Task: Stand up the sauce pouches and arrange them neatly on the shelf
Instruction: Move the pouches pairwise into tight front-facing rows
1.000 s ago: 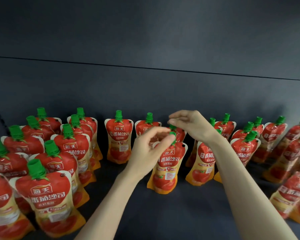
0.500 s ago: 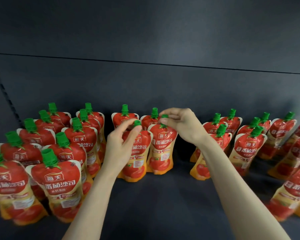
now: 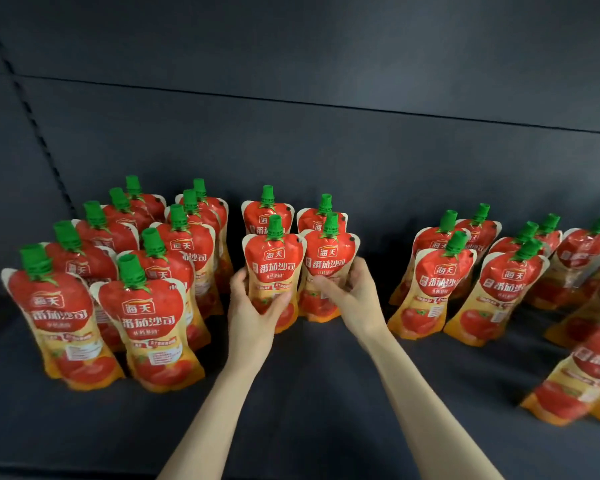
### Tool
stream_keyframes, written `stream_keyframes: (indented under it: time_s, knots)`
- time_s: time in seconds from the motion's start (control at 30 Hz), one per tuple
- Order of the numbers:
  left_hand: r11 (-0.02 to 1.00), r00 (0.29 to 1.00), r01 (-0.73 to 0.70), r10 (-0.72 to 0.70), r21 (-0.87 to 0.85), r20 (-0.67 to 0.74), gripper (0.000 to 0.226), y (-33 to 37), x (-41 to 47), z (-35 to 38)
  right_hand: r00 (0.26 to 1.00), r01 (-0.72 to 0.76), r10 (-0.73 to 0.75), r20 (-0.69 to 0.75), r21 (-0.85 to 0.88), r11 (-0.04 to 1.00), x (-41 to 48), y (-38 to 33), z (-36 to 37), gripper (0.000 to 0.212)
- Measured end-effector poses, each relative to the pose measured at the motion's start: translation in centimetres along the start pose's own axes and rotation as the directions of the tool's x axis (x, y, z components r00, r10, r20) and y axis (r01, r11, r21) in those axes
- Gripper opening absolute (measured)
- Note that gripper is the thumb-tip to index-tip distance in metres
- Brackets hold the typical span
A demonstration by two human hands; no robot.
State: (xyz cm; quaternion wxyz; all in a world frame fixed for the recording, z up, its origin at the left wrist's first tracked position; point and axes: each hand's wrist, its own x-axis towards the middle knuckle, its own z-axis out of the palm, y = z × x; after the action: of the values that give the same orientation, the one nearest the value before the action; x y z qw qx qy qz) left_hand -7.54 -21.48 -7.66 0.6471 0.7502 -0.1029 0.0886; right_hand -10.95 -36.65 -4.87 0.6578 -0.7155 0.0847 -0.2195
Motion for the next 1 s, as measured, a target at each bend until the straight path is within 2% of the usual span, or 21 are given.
stream_keyframes:
  time_s: [0.2,0.33,0.5,0.6,0.77,1.0]
  knots:
    - [0.989,0.999,-0.013,0.020,0.145,-0.049,0.056,-1.1,-0.5,-0.2,0.996,-0.016,0.008,-0.094,-0.076,0.997,-1.6,3.7,0.8,0.036]
    - [0.989,0.996,-0.018,0.030,0.144,-0.086,0.057,-0.9,-0.5,-0.2,0.991,-0.017,0.000,-0.135,-0.124,0.992,-2.1,3.5,1.0,0.033]
    - [0.981,0.998,-0.020,0.033,0.193,-0.062,0.068,-1.3,-0.7,-0.2,0.978,-0.024,-0.019,-0.206,-0.202,0.979,-2.7,3.5,1.4,0.045]
    - [0.978,0.998,0.021,-0.008,0.207,-0.066,0.069,-1.5,-1.0,-0.3,0.981,-0.036,-0.005,-0.196,-0.202,0.979,-2.8,3.4,1.6,0.050]
    - [0.970,0.998,-0.027,0.039,0.243,-0.046,0.058,-1.8,-0.3,-0.5,0.982,-0.032,-0.018,-0.186,-0.260,0.965,-2.8,3.3,1.9,0.048]
    - [0.955,0.998,-0.001,0.019,0.297,-0.057,0.066,-2.1,0.6,-0.5,0.984,-0.057,0.002,-0.181,-0.304,0.951,-2.4,3.4,2.2,0.053]
